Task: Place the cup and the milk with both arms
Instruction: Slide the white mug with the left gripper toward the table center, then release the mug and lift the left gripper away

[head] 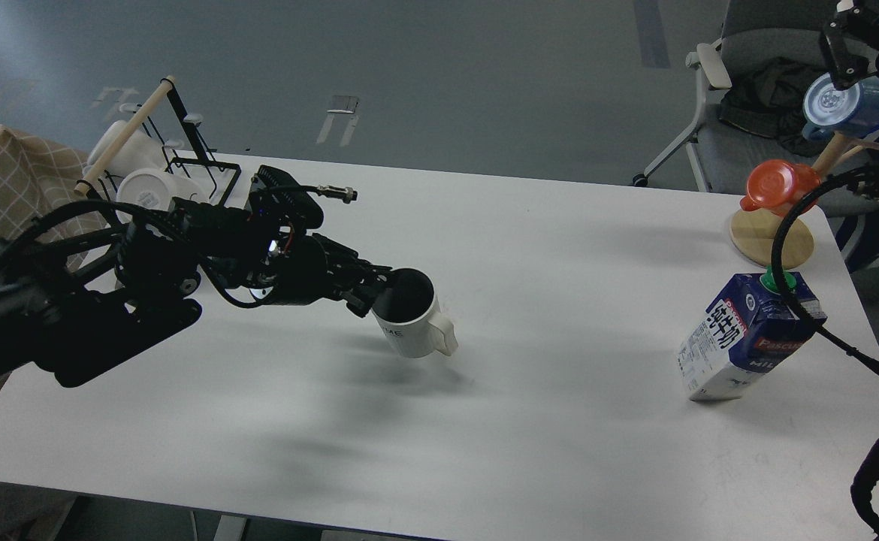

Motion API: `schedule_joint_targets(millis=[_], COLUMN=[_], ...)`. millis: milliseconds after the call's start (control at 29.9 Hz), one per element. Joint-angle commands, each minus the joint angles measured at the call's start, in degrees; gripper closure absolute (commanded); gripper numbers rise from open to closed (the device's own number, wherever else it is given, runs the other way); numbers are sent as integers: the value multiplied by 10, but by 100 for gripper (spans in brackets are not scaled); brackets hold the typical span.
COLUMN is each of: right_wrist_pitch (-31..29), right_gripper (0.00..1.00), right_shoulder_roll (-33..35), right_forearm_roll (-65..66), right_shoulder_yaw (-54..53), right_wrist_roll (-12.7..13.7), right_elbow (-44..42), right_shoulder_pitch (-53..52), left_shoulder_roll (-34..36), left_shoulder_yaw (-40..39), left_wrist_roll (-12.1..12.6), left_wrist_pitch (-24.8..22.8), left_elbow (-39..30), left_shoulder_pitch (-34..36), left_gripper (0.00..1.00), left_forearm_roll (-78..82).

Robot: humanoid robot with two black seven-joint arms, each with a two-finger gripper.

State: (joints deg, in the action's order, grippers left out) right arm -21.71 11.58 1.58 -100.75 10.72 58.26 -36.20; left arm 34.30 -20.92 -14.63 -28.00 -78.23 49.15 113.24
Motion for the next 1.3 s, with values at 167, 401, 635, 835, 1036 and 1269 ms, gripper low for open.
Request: schedule_joint_targets(millis=[167, 401, 635, 835, 1036, 1269], right_wrist_pitch=[0, -1, -1, -1, -19, -63], right_gripper=[0, 0, 0, 0, 0, 0], right_shoulder_roll=[0, 1, 3, 3, 25, 91], right_forearm_roll=[0, 0, 0, 0, -35, -144], right_shoulder_yaw=[-5, -5, -5, -5, -4, -4], right_wrist_roll=[-2, -2, -2, 0, 13, 25], right_elbow=[0, 0, 0, 6, 42, 91], right_shoulder_pitch=[5, 9, 10, 10, 46, 126], left_shoulder_roll=[-76, -107, -102, -94, -69, -57], left_shoulder_yaw=[44, 56, 52, 47, 3, -93], left_wrist_roll=[15, 17, 24, 25, 29, 26], left_wrist_pitch=[0, 0, 0, 0, 0, 0], left_elbow=[39, 65, 59, 57, 57, 64], left_shoulder_pitch=[34, 38, 43, 45, 90, 89], left_gripper=[100, 100, 24, 20, 5, 2], left_forearm_roll=[-1, -1, -11, -29, -163, -401])
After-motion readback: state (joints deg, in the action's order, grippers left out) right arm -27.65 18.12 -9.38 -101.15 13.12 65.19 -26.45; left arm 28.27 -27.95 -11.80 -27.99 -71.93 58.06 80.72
